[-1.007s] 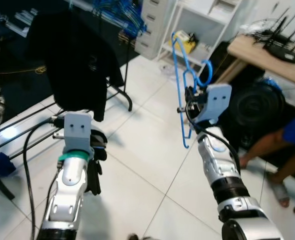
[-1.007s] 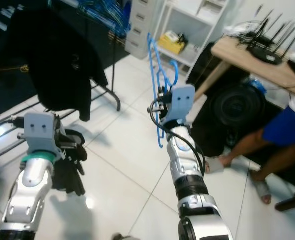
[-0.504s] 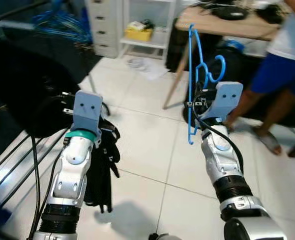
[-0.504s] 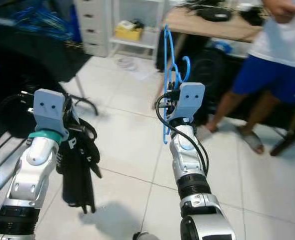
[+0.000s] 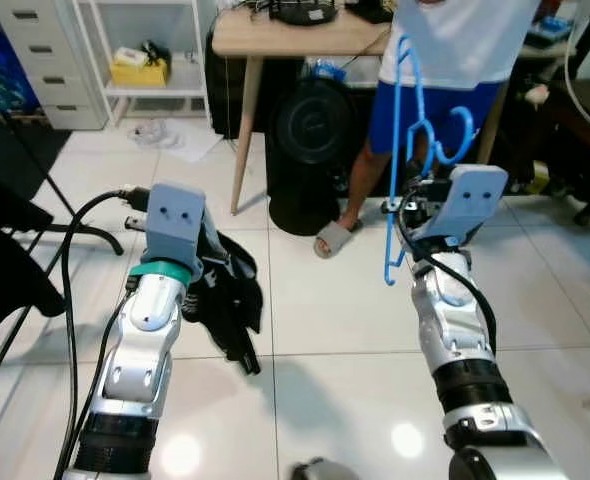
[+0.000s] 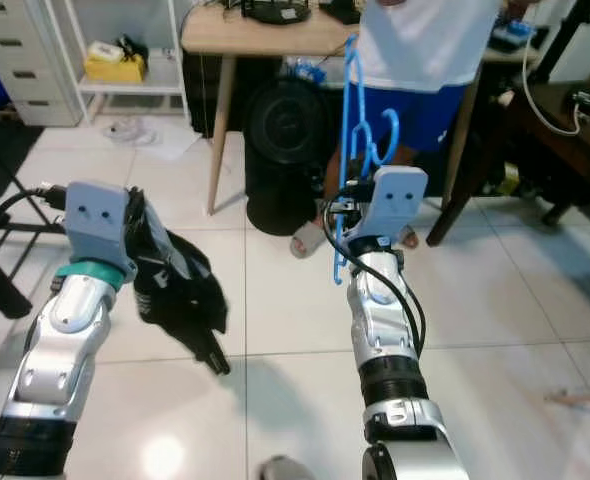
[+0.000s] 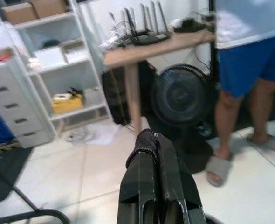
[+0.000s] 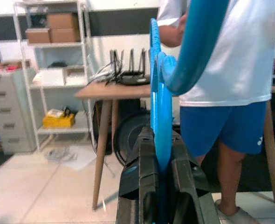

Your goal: Hang hanger

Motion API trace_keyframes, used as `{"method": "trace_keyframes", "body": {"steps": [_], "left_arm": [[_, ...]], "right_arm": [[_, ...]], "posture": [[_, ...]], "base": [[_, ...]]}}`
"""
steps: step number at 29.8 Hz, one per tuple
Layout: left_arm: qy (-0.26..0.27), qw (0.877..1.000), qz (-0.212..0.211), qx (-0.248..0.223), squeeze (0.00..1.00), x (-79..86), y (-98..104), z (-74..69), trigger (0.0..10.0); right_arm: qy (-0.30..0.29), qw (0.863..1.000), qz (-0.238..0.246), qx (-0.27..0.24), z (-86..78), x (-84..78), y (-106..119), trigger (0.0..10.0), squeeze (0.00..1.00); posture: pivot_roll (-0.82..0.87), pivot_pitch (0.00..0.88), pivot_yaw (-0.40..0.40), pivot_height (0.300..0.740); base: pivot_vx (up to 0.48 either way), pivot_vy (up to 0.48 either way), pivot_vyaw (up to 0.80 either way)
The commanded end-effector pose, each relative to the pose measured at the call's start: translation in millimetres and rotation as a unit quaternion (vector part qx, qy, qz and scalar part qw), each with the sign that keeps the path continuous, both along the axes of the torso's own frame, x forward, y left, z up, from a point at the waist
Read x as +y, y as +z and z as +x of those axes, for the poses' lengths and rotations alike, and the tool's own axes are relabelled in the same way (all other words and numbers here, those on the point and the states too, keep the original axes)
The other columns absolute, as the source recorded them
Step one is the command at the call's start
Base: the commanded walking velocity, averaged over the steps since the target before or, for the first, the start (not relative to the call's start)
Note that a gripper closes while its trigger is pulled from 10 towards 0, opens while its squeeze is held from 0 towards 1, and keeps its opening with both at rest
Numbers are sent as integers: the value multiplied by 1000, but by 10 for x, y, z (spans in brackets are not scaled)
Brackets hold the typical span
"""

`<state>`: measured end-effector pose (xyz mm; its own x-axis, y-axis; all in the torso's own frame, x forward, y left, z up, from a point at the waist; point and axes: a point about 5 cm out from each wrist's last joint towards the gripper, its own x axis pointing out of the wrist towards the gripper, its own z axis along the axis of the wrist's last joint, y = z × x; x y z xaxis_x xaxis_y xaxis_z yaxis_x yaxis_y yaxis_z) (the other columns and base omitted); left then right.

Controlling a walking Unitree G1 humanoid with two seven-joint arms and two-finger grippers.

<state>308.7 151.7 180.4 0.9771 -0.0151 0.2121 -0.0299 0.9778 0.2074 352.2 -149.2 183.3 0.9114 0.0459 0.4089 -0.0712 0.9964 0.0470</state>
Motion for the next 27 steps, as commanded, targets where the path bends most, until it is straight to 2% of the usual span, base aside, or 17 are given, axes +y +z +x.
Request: {"method": "trace_keyframes", "body": {"steps": [1, 8, 14, 17, 18, 19, 20, 22, 23, 24, 25, 26, 27], "left_arm": [[-11, 1000, 3, -19, 0, -27, 92, -37, 10000], [-27, 999, 3, -28, 0, -71, 173, -82, 10000], [-28, 1000, -3, -12, 0, -75, 92, -127, 10000], [-25, 999, 20, 36, 0, -37, -250, -225, 10000], [-25, 999, 20, 36, 0, -37, -250, -225, 10000], [-29, 997, 37, 59, 0, -36, -409, -265, 10000], [-29, 997, 37, 59, 0, -36, -409, -265, 10000], [-25, 989, 60, 135, 0, -23, -893, -357, 10000], [-25, 989, 60, 135, 0, -23, -893, -357, 10000], [-22, 981, 73, 176, 0, -15, -1151, -428, 10000], [-22, 981, 73, 176, 0, -15, -1151, -428, 10000], [-14, 976, 76, 201, 0, -5, -1298, -485, 10000], [-14, 976, 76, 201, 0, -5, -1298, -485, 10000]], "right_arm": [[-5, 1000, 10, -21, -1, -28, 116, 10000, 0], [-10, 999, 18, -36, -20, -56, 220, 10000, 0], [-8, 999, 20, -40, -39, -41, 246, 10000, 0], [-5, 999, 21, -40, -70, -39, 250, 10000, 0], [-5, 999, 21, -40, -70, -39, 250, 10000, 0], [-5, 999, 18, -37, -75, -51, 240, 10000, 0], [-5, 999, 18, -37, -75, -51, 240, 10000, 0], [-12, 1000, 9, -20, -81, -95, 156, 10000, 0], [-12, 1000, 9, -20, -81, -95, 156, 10000, 0], [-13, 1000, 7, -12, -89, -105, 110, 10000, 0], [-13, 1000, 7, -12, -89, -105, 110, 10000, 0], [-13, 1000, 6, -6, -100, -97, 82, 10000, 0], [-13, 1000, 6, -6, -100, -97, 82, 10000, 0]], "posture": [[50, 0, 30, 740], [50, 0, 31, 740], [50, 0, 27, 740], [49, 0, 20, 740], [49, 0, 20, 740], [49, 0, 15, 740], [49, 0, 15, 740], [52, 0, 8, 740], [52, 0, 8, 740], [49, 0, 6, 740], [49, 0, 6, 740], [44, 0, 6, 740], [44, 0, 6, 740]], "base": [[0, 0, -788], [0, 0, -788], [0, 0, -788], [0, 0, -788], [0, 0, -788], [0, 0, -788], [0, 0, -788], [0, 0, -794], [0, 0, -788], [0, 0, -800], [0, 0, -800], [0, 0, -788], [0, 0, -788]]}}
